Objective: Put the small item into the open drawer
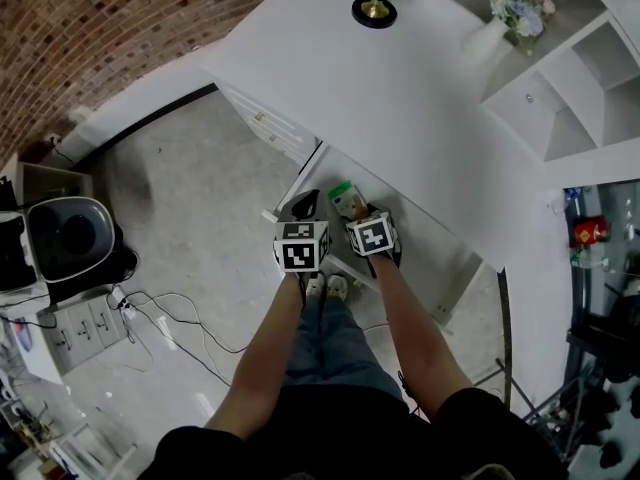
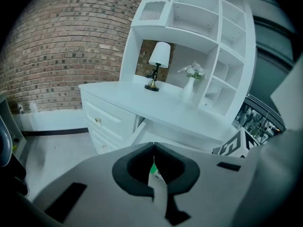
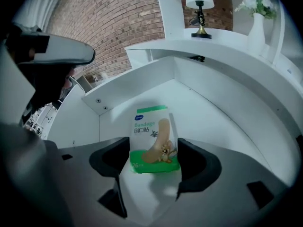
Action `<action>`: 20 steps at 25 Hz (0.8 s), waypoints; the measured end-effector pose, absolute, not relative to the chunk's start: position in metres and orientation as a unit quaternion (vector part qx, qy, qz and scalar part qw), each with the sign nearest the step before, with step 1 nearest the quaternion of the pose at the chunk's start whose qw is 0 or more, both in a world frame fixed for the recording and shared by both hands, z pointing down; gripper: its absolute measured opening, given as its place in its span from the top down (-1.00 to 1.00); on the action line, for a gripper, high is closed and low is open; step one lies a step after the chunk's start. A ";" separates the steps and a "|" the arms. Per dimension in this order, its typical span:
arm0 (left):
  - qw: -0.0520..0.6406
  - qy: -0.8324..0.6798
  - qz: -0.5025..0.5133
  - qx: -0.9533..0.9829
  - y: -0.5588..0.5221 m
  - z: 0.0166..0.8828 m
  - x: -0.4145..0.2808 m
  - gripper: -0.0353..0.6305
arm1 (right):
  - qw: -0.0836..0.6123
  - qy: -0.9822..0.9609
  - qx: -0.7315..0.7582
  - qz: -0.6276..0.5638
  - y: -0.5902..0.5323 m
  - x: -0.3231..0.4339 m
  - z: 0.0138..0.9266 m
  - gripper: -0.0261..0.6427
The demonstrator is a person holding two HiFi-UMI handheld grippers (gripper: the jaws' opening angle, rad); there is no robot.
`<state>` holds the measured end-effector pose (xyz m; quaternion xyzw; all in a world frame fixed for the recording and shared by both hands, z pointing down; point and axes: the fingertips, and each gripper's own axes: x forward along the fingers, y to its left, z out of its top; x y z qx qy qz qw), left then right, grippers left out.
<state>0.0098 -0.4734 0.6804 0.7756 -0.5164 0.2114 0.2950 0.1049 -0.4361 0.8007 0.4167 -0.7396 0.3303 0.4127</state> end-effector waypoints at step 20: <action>0.287 -0.517 0.196 0.783 -0.472 0.662 0.004 0.83 | 0.351 -0.767 0.439 0.309 -0.438 0.104 0.766 0.04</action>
